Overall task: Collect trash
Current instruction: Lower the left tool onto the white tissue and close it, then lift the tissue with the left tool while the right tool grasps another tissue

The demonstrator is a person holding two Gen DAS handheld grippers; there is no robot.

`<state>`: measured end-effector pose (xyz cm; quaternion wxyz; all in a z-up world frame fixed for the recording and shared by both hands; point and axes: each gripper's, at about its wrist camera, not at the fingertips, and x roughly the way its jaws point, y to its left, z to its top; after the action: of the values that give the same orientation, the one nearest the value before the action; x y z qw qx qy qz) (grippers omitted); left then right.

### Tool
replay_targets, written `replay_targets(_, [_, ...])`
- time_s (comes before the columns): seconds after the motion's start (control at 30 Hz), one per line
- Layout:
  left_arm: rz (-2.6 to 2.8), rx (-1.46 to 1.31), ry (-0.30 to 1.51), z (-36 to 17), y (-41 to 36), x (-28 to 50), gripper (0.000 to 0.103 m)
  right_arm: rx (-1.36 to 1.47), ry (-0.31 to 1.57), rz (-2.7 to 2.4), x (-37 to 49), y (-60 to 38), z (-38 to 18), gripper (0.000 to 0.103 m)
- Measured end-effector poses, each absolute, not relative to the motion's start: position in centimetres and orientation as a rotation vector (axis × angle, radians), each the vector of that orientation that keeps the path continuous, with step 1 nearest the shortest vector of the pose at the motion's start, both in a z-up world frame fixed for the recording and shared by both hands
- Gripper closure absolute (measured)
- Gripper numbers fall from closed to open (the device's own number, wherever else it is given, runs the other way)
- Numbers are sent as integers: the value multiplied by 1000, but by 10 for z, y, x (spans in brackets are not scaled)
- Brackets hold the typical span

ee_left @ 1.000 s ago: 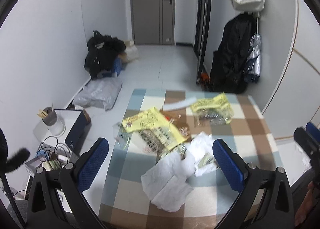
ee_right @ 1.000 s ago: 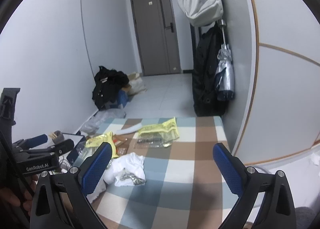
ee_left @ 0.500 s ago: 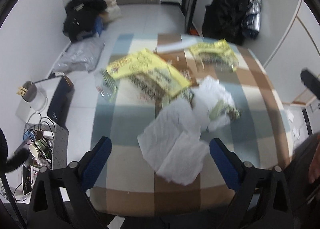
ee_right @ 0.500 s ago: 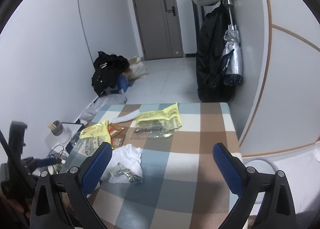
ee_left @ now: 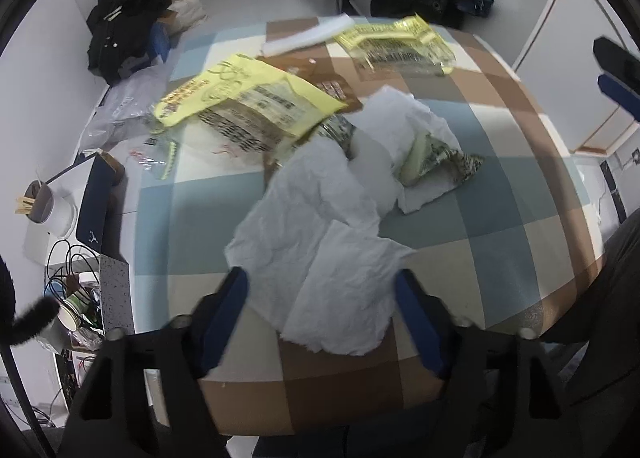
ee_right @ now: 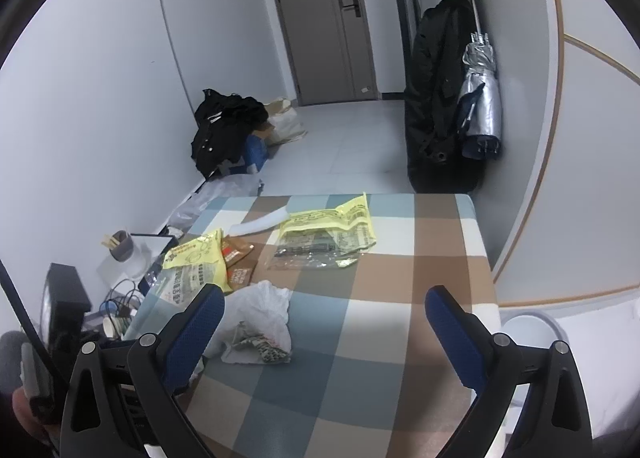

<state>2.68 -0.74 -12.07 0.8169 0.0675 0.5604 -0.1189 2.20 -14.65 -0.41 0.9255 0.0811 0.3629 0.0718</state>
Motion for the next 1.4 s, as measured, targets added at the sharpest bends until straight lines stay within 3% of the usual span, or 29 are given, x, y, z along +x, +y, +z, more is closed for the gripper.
replay_targets(0.13, [-252,182,1184,-121,-11,29,62,155,746,150,21,-146,-5,2])
replay_targets(0.23, [-262,158,1182,-119,-7,30,89,160,745,152,20,-146,-5,2])
replay_targets(0.33, [-301,93,1201,-118,-3,31,97,159,749,155,20,-146,-5,2])
replay_targets(1.03, [-501,-17,980,-50,-4,-4,99,226,790,99,10,-164,-14,4])
replay_targets(1.4, [-383,-68,827,-22,27,12,99,193,950,226,52,-132,-23,9])
